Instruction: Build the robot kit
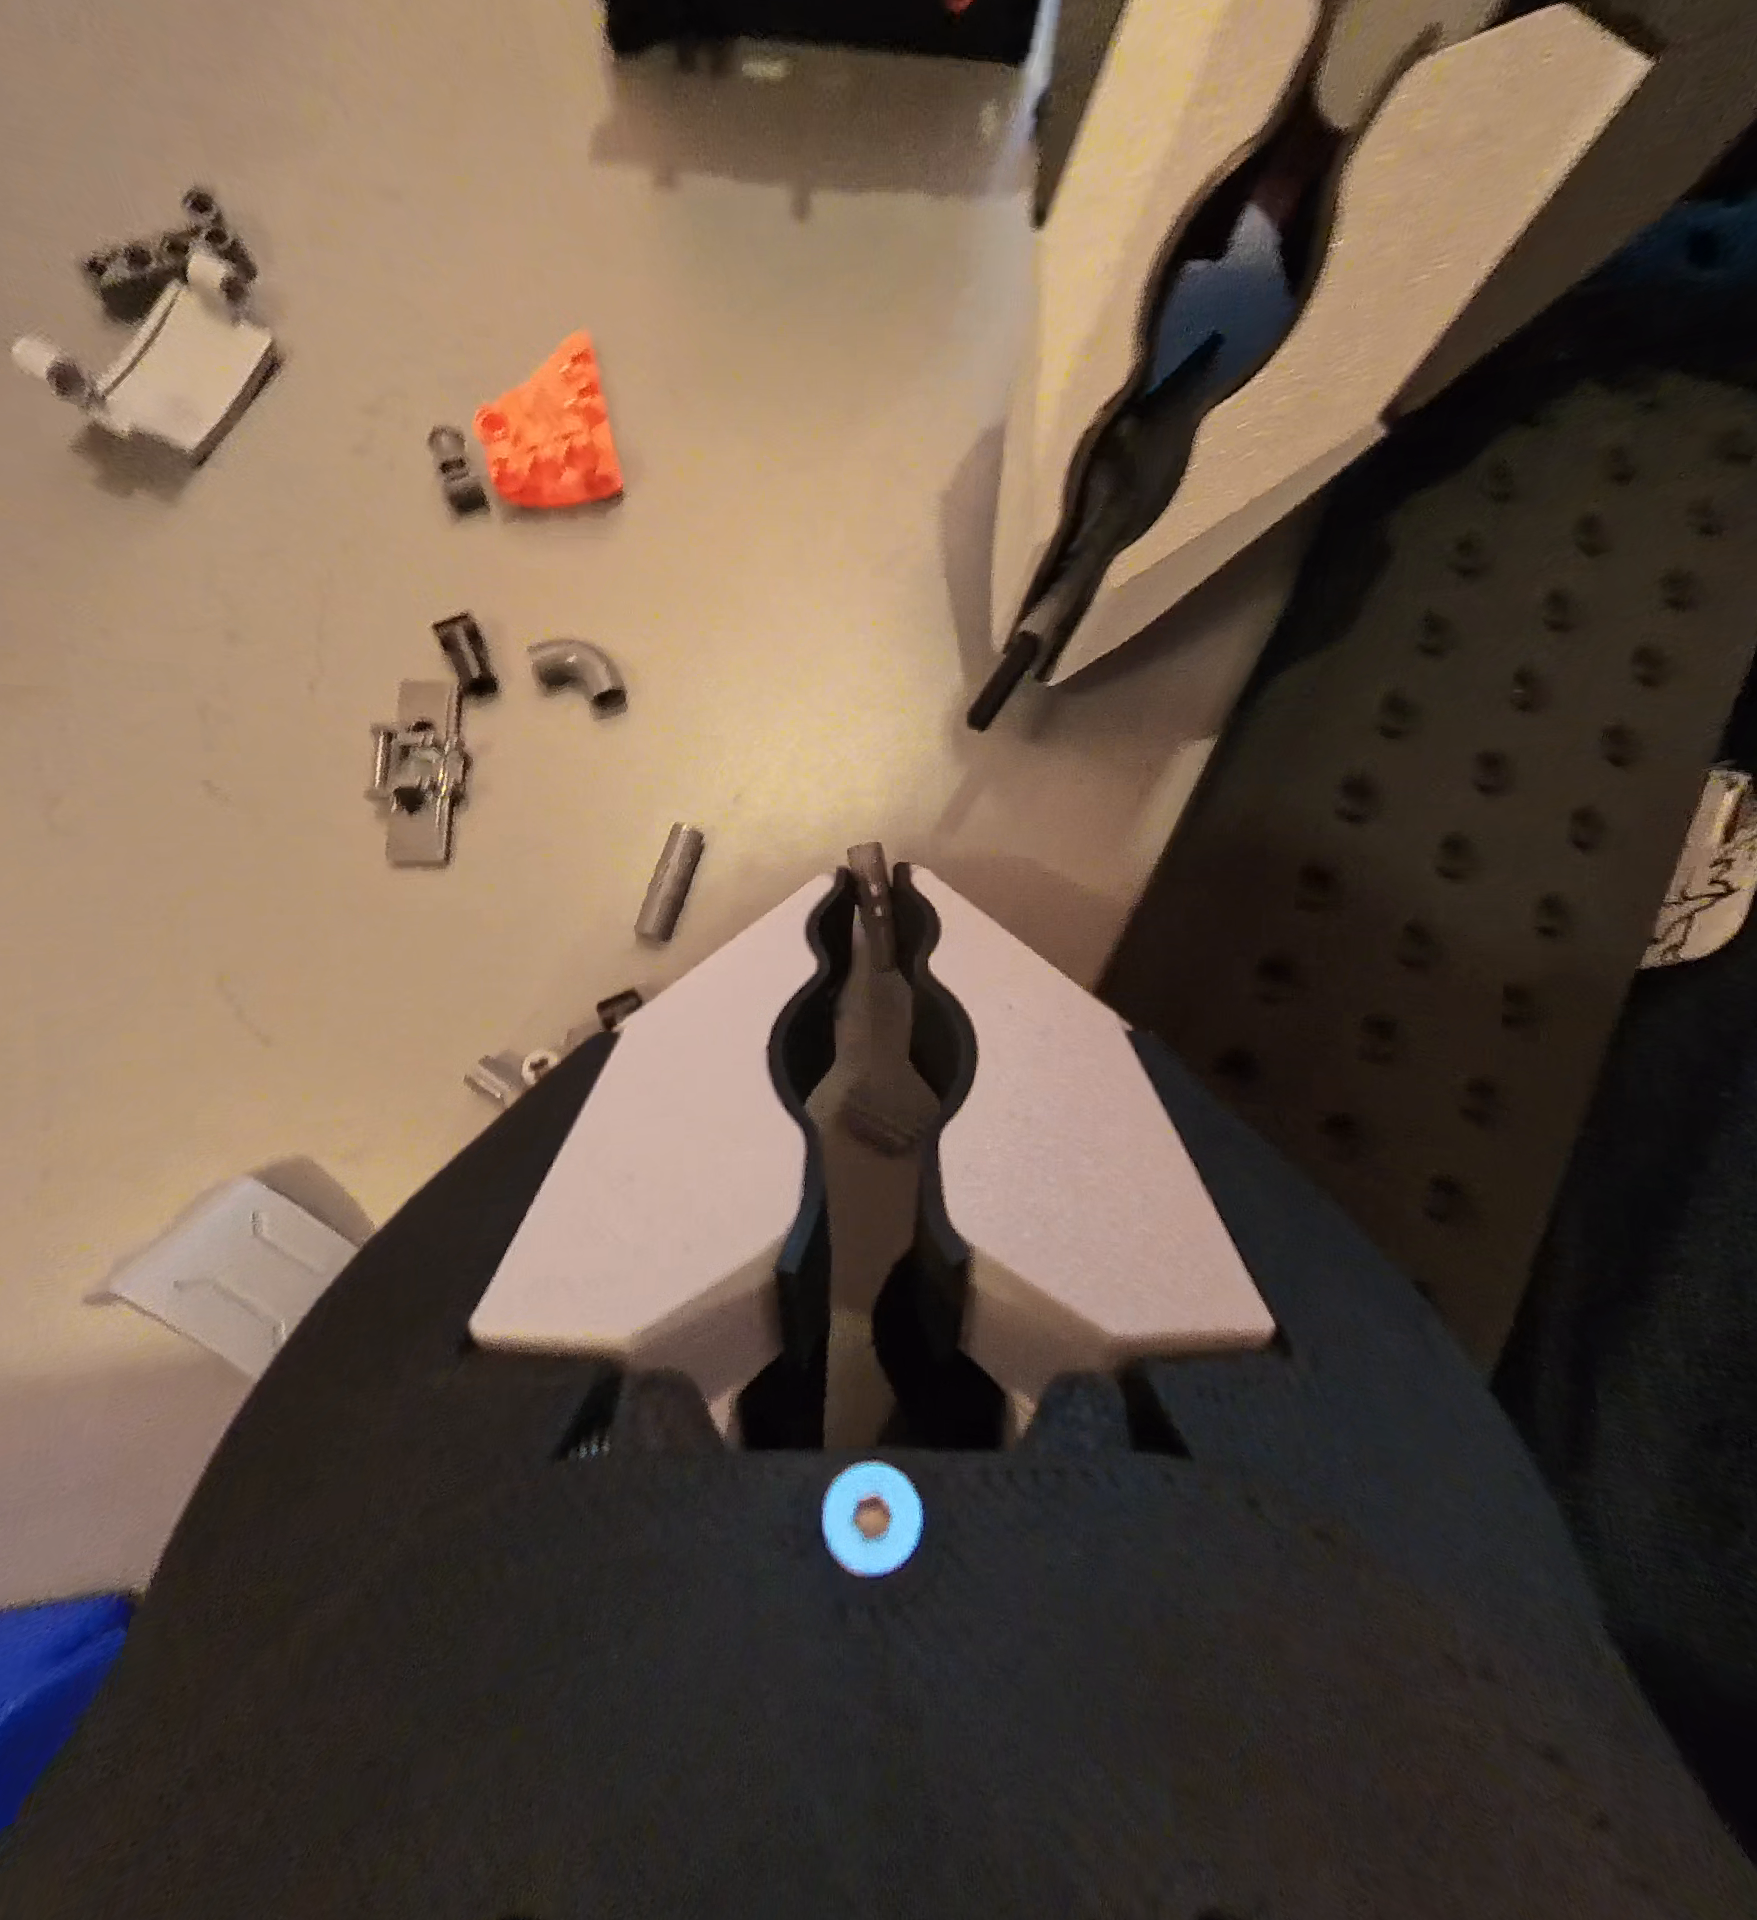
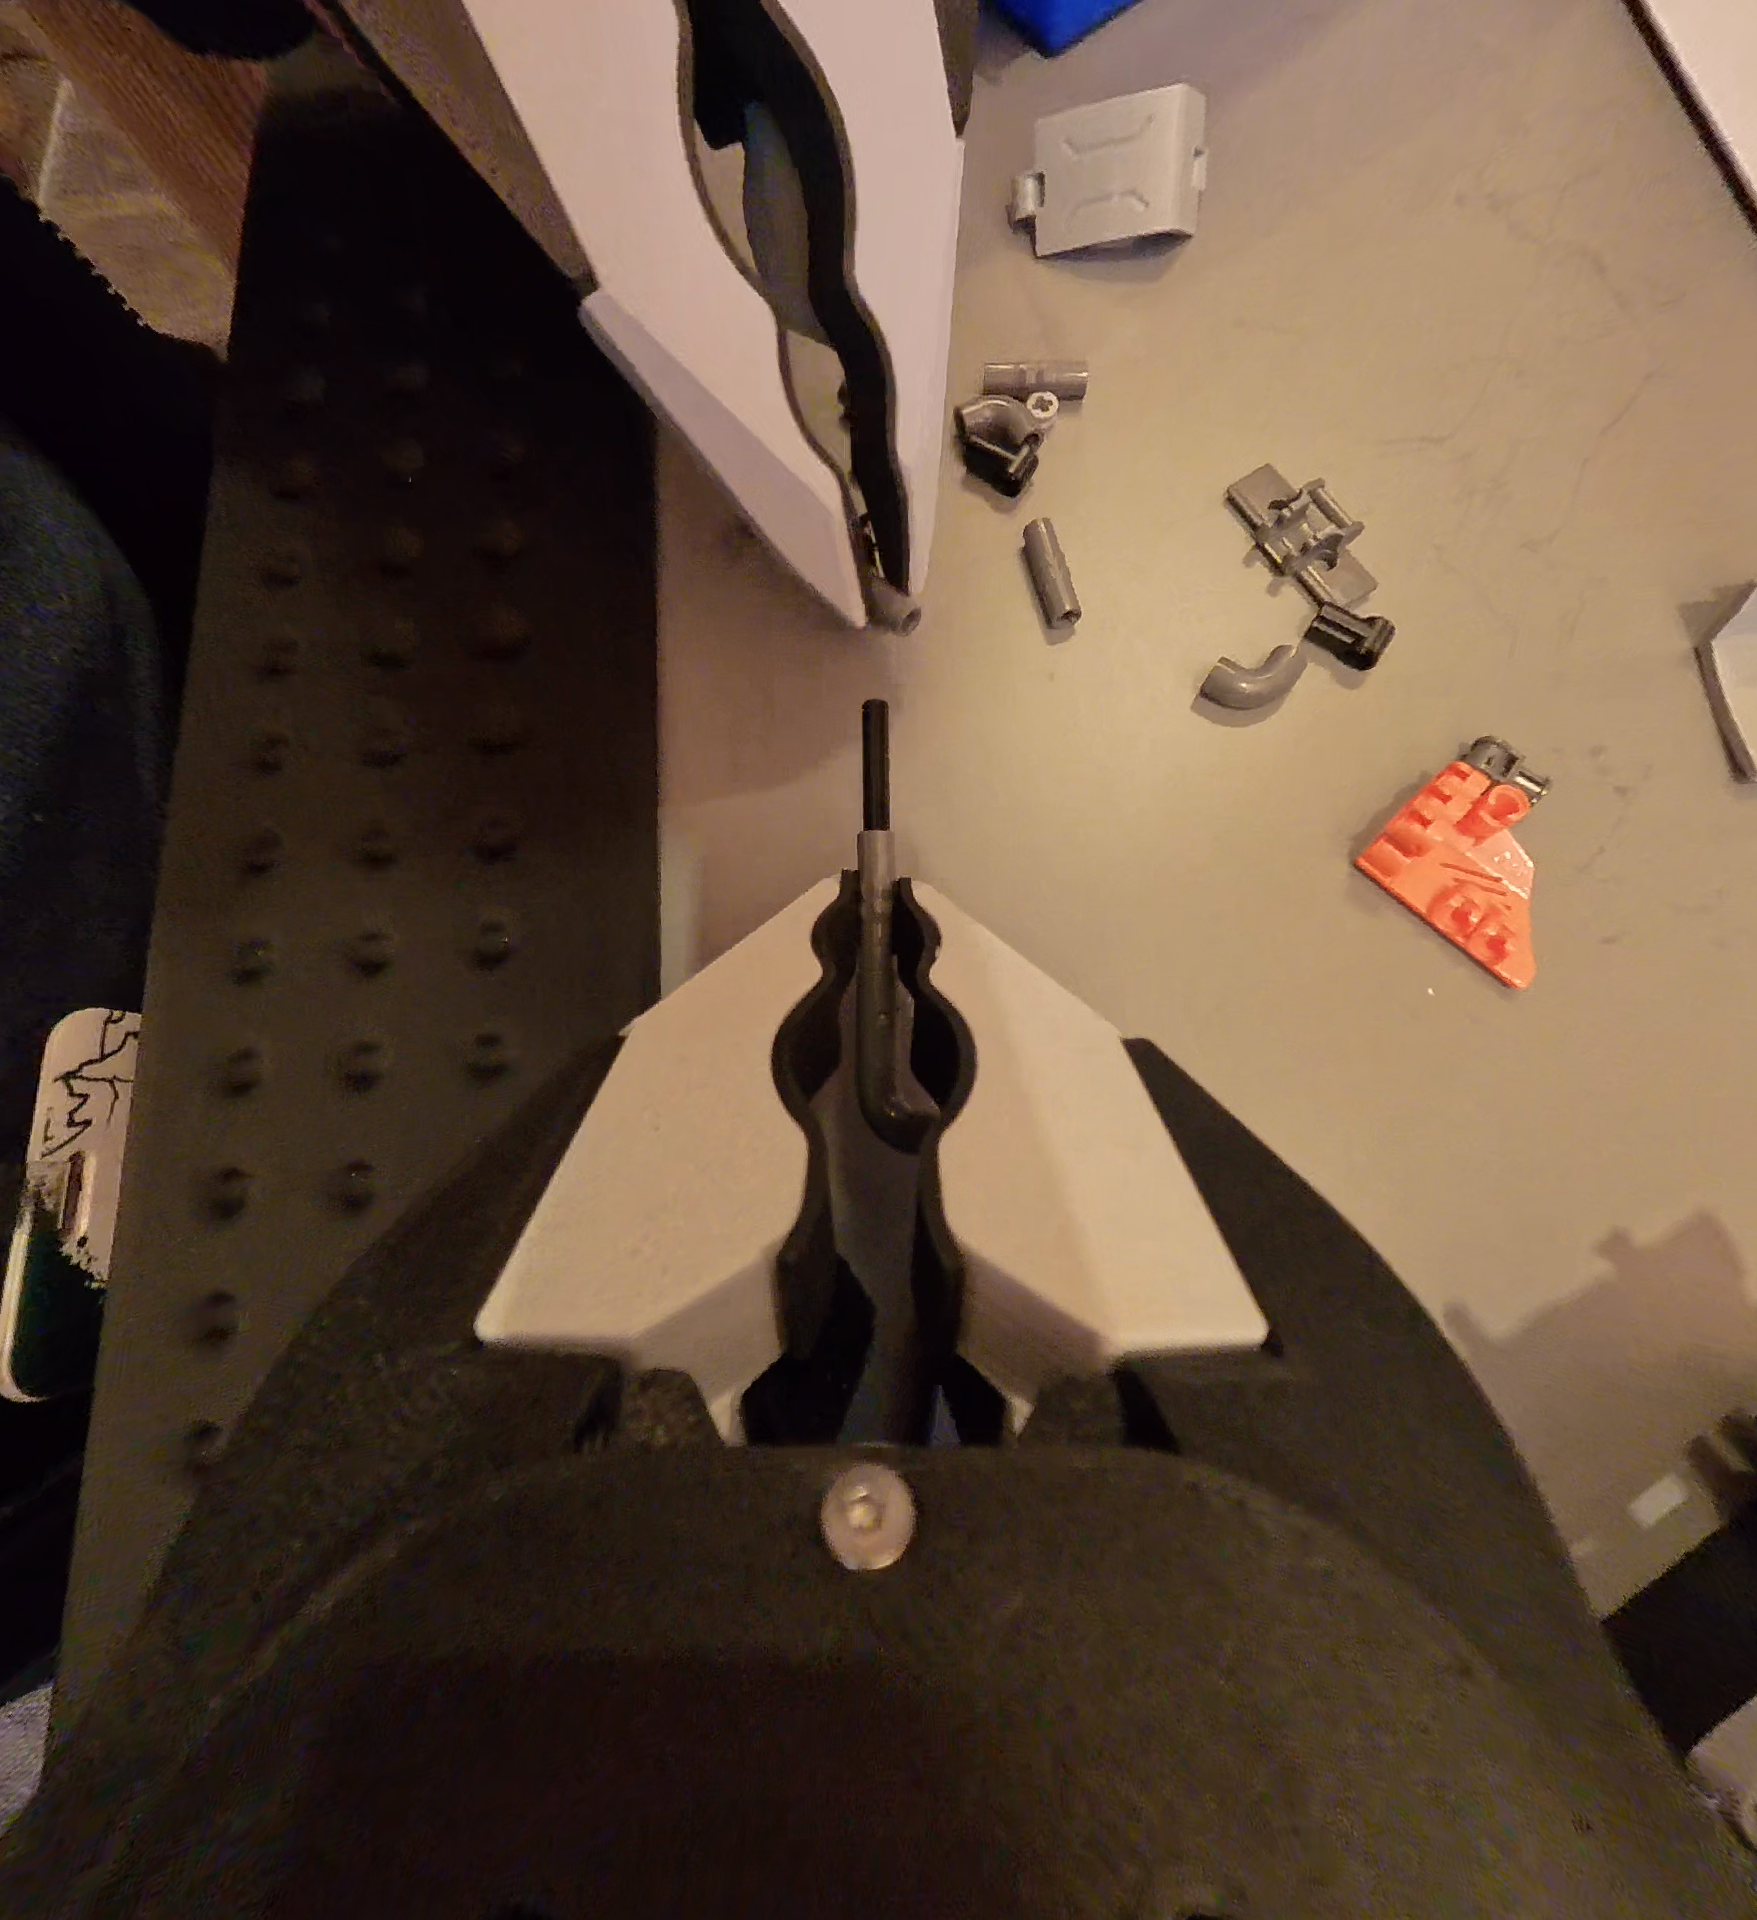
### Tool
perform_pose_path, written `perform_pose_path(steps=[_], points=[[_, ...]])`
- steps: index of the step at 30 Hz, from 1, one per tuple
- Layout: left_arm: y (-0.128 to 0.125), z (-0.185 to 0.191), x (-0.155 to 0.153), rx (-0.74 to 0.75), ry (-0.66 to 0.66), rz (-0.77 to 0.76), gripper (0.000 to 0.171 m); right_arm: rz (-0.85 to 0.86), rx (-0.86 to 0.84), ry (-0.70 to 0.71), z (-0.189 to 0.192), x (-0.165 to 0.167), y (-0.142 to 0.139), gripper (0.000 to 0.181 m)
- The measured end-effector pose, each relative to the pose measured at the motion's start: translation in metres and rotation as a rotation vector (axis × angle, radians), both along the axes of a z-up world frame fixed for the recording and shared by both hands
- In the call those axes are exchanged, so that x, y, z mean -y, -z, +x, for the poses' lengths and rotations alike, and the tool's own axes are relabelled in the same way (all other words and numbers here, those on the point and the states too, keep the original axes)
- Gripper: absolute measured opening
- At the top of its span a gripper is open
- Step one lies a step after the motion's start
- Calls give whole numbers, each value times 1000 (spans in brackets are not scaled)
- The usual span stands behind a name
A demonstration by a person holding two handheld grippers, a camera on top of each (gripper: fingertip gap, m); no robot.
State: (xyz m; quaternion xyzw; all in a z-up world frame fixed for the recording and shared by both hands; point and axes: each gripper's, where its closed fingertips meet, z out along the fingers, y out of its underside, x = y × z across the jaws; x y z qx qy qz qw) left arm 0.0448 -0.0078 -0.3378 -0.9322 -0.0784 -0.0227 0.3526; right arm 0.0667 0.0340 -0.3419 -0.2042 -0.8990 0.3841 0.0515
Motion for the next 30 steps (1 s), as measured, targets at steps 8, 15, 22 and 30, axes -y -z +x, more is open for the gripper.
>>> perform_pose_path(steps=[8, 15, 22, 30], points=[[-12, 8, -6, -144, 96, 12, 4, 45, -47, -27, 1, 4, 1, 4], [-15, 18, -8, -176, 145, 15, 4, 66, -72, -48, 3, 4, -1, 3], [7, 18, -5, -134, 114, -61, 11, 65, -47, -37, 5, 0, 4, 4], [-8, -25, 41, -120, -92, -94, 19, 41, -38, -5, 1, -6, 1, 3]])
